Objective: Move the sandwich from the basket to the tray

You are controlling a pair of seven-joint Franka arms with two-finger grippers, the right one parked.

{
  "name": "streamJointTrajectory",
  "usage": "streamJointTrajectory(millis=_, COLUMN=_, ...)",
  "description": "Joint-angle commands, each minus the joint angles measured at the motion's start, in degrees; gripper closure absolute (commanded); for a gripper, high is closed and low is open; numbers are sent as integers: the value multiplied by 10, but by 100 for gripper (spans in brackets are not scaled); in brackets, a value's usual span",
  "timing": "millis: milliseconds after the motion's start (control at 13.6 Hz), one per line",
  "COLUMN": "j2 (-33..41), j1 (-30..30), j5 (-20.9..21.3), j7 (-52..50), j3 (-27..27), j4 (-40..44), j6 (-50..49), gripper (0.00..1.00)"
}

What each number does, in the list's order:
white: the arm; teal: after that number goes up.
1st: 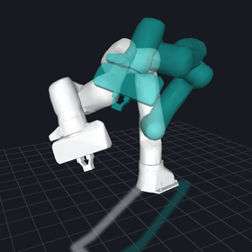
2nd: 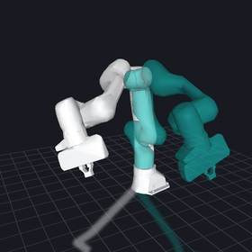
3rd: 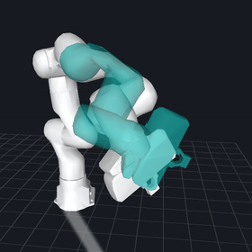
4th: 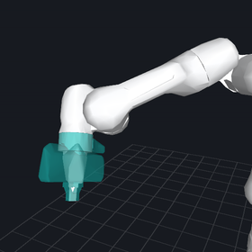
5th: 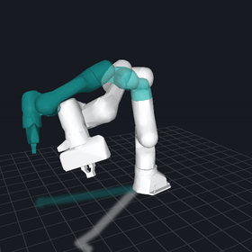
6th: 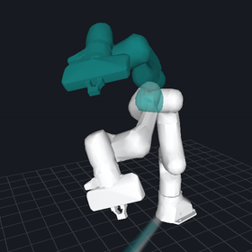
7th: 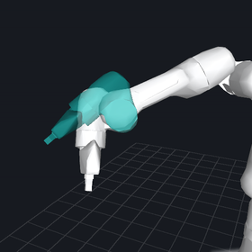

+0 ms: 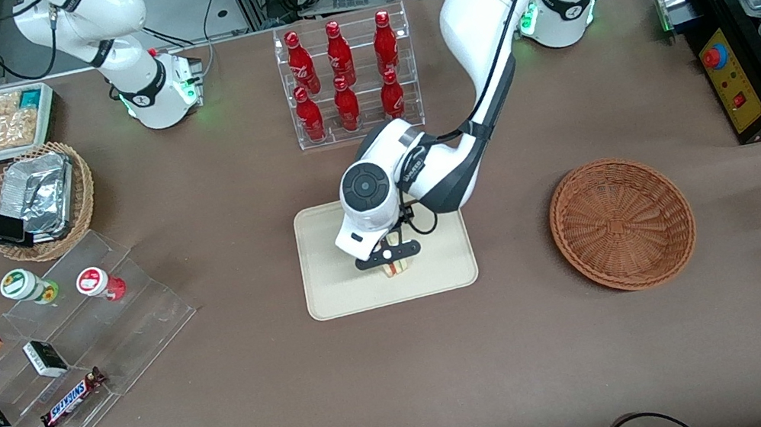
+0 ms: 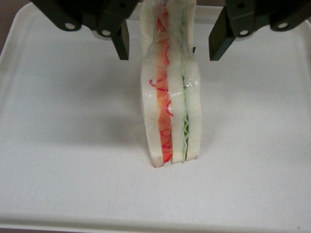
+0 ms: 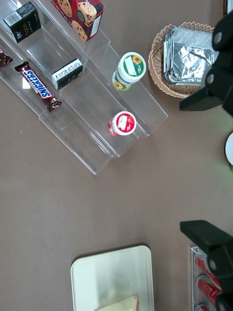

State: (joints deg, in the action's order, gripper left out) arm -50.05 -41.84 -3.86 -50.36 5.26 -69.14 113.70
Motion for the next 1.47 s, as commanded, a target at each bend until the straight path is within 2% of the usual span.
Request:
streamJointTrajectory(millis=0, j2=21, j1=-2, j5=-1, j7=-2, j3=-2, j4=15, j6=-28, gripper=0)
streamJointTrajectory(millis=221, j2=43, j1=0, j5=-1, j7=0, j3=-4, j4=37, j6=-71, gripper=0)
streamJointTrajectory(millis=442, j2=52, j1=13, j5=-4, j7=65, j3=-4, j4=59, j6=-124, gripper=0)
streamJointTrajectory(millis=736, j2=101, j1=64, j5=-5, j7=184, j3=-3, j4=55, j6=-185, gripper=0)
streamJointTrajectory(millis=883, j2=120, j1=95, j5=-2, j7=287, j3=-4, j4=51, j6=-207, gripper=0)
streamJointTrajectory(millis=1031, j2=139, j1=133, j5=3, j7=342, j3=-5, j4=37, j6=-230, gripper=0)
streamJointTrajectory(millis=1399, j2=230, j1=214, j5=32, j7=454, j3=-10, j4=-57, j6=-228, gripper=0)
